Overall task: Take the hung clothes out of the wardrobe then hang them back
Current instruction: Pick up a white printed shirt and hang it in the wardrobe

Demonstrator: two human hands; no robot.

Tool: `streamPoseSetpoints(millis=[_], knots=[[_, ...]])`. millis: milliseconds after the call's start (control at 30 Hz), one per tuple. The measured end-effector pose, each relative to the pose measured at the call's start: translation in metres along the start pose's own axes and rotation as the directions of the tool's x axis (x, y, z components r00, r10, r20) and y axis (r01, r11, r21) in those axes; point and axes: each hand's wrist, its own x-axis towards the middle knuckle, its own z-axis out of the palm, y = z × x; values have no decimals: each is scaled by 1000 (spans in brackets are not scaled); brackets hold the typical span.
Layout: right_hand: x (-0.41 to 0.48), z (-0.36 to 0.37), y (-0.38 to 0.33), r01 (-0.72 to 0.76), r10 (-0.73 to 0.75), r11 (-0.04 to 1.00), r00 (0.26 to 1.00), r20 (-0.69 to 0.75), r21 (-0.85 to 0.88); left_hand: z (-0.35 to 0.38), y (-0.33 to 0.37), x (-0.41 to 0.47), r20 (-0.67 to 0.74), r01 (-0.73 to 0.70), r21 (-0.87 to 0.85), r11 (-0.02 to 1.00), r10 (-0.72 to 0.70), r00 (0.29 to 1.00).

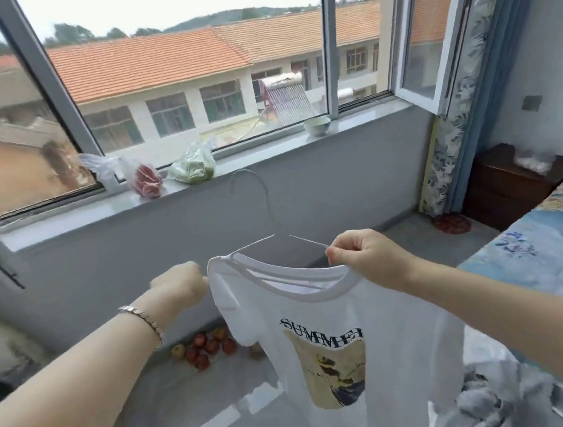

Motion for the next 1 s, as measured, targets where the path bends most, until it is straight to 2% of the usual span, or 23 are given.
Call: streamPoseSetpoints(millis=[100,200,433,533,700,900,1000], knots=[[-3,12,-11,99,-99,995,985,142,9,15,-12,-57,10,173,-105,979,-173,985],[-19,29,-27,191,-190,981,941,280,23,33,-27,-129,-23,337,-182,924,-346,938],[-90,93,-85,352,-359,929,786,504,114,71,-79,-316,37,655,-267,707,-672,740],[-134,121,-113,400,-406,904,695,594,149,81,-95,-404,38,760,-290,581,-787,616],[-220,160,-164,543,-533,807,498,684,233,102,-115,-556,50,889,-354,291,-943,328],[-357,203,-222,601,-604,713,265,751,361,122,-114,-748,76,909,-416,15,-996,52],[-437,220,-245,600,-623,678,161,765,426,136,-103,-843,82,904,-420,-83,-995,-53]])
